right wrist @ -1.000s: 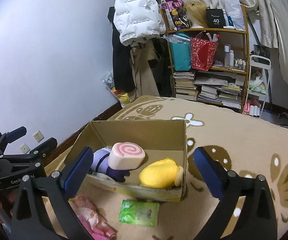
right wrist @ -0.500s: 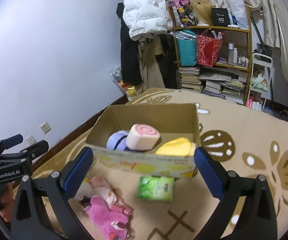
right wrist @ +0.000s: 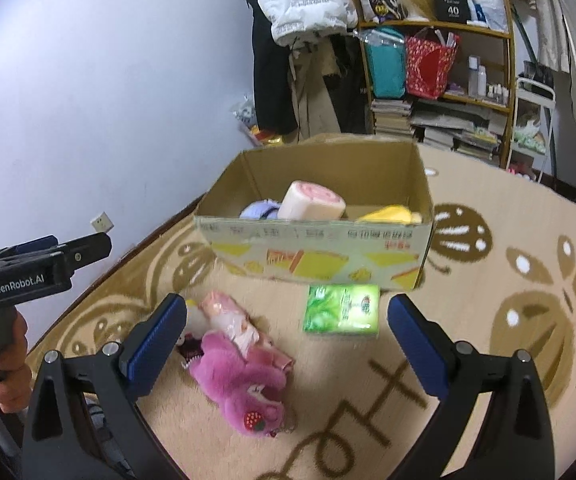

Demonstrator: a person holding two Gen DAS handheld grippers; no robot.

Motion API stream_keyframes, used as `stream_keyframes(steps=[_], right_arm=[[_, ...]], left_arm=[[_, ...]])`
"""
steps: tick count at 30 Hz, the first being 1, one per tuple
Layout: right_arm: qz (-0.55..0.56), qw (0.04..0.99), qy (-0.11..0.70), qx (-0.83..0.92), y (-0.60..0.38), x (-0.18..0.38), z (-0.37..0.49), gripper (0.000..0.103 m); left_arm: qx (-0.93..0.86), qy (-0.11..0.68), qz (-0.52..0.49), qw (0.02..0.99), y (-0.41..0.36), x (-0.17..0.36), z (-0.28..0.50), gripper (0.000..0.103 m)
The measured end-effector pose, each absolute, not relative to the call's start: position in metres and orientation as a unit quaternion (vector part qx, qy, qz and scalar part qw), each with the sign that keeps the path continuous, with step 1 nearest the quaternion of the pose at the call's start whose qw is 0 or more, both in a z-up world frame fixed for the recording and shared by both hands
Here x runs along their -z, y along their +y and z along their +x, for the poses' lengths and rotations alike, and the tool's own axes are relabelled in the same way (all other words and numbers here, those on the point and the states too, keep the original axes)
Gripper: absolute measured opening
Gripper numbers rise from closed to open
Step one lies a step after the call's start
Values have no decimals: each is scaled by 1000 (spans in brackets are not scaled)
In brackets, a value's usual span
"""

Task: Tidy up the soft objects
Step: 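Move both tools back from the box toward the pink bear plush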

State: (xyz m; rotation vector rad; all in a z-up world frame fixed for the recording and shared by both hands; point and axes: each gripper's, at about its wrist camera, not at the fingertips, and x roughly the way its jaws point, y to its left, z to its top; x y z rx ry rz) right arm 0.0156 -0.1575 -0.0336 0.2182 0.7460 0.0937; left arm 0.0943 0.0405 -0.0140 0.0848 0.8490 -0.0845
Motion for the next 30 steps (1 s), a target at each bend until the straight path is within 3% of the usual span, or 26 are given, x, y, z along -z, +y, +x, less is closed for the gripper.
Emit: stream_keyframes(steps=[30], right_arm=[[115,856,495,-95,-111,140,51,103]], left_arm=[[56,566,86,818,17,117,147,101]])
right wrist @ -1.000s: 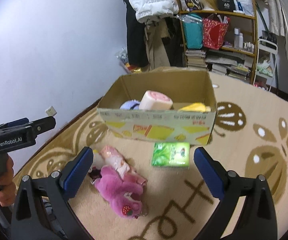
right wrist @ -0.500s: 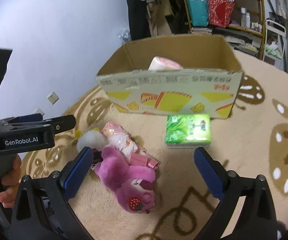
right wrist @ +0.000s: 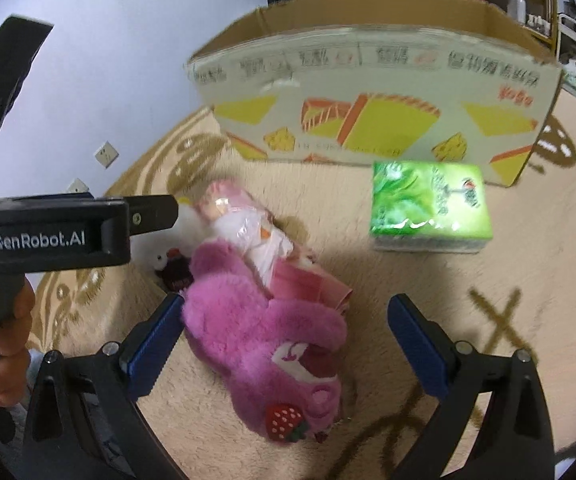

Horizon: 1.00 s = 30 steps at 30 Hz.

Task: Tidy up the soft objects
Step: 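Move both tools back from the box toward the pink bear plush, then grasp the white fluffy plush with the left tool while the right tool grasps the pink bear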

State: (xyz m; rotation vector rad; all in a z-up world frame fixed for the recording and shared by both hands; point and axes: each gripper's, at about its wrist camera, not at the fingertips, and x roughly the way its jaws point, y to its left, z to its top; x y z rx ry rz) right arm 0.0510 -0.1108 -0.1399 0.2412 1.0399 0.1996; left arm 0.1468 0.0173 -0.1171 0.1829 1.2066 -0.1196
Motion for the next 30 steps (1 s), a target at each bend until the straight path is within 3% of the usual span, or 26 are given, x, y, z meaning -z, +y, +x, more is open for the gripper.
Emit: stream_keyframes(steps=[12,18,20,23,27,28,30], right_arm=[[122,838,523,-98,-107,156,56,103],[115,833,533,-93,-103,160,55,103],[111,830,539,-91,-103,161,53,103],[95,826,549,-88,-102,162,49,100],[84,829,546,-85,-100,158,44,82],[86,831,543,-88,-100,156,44,70],[87,833,539,-92,-99,152,43,68]], left_arm=[[36,598,100,794,17,151,155,99],[54,592,91,799,14,152,152,79],[74,594,71,798,15,152,151,53],[96,594,57,797,10,149,146,34],[98,583,83,803,2,144,136,32],[97,579,87,805,1,143,134,32],[91,573,95,809,0,140,128,32]])
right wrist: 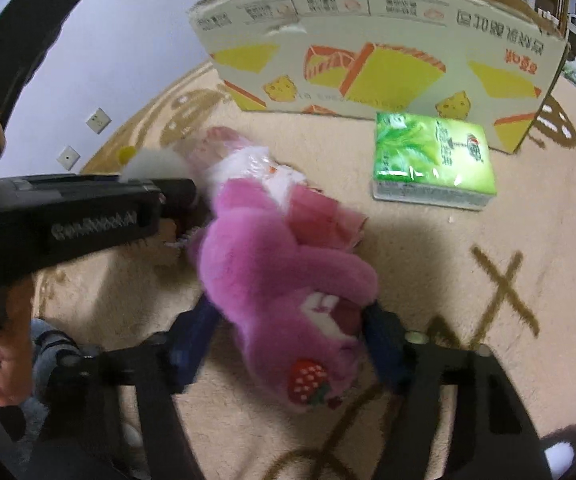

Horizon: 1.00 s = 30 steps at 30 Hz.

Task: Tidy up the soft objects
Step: 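Grasp the white fluffy plush with the left tool while the right tool grasps the pink bear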

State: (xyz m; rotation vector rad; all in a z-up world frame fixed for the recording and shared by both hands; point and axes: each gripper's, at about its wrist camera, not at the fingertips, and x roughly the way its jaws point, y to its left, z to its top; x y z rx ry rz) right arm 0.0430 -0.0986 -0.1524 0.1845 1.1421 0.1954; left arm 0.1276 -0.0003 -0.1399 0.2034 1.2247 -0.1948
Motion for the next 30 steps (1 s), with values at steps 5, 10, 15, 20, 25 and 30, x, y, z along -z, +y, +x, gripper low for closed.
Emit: stream_keyframes(steps=[5,10,15,20,25,30], right_arm=[[101,832,539,-85,-105,149,39,66],[136,839,525,-51,-134,139,28,66],[174,846,503,-19,-158,130,21,66],[187,858,478,-7,-167,120,15,66],[187,865,466,-3,-173,112,4,66],[187,875,447,-1,-174,97,-3,66]], left_arm=[[65,555,104,823,6,129,113,32],[50,533,104,838,8,115,107,32],[37,504,107,856,13,100,102,32],[37,492,107,863,14,92,98,32],[42,462,114,879,9,76,85,32],[47,427,117,895,8,57,71,32]])
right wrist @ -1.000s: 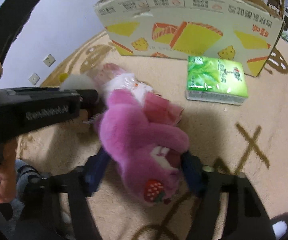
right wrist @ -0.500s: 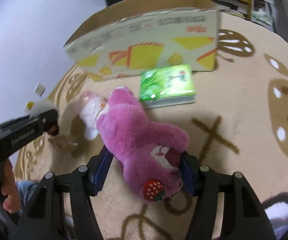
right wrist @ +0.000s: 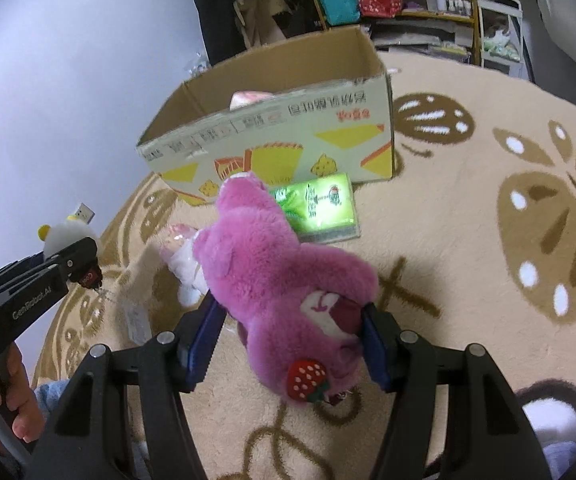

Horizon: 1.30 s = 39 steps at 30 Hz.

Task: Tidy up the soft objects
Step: 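Grasp the white fluffy plush with the left tool while the right tool grasps the pink bear, then lift and carry both plushes with both tools over the box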

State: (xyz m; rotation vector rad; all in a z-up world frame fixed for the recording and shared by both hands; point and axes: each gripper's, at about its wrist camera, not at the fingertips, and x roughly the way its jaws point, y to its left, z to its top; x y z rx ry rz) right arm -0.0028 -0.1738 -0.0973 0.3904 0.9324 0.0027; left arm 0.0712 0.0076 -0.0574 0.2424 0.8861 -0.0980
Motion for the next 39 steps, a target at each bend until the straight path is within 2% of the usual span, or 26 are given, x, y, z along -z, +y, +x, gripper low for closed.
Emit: stream_keyframes(steps=[17,30,39], right_arm=[[173,921,350,-3,-178,35,-14,66],[165,933,319,-2,-193,1,21,66],[159,937,309,-11,-207,-13,57,66]], left_arm=[[40,327,97,939,8,-4,54,32],[39,263,104,958,-4,-59,87,32],[58,245,117,961,-28,-68,130,32]])
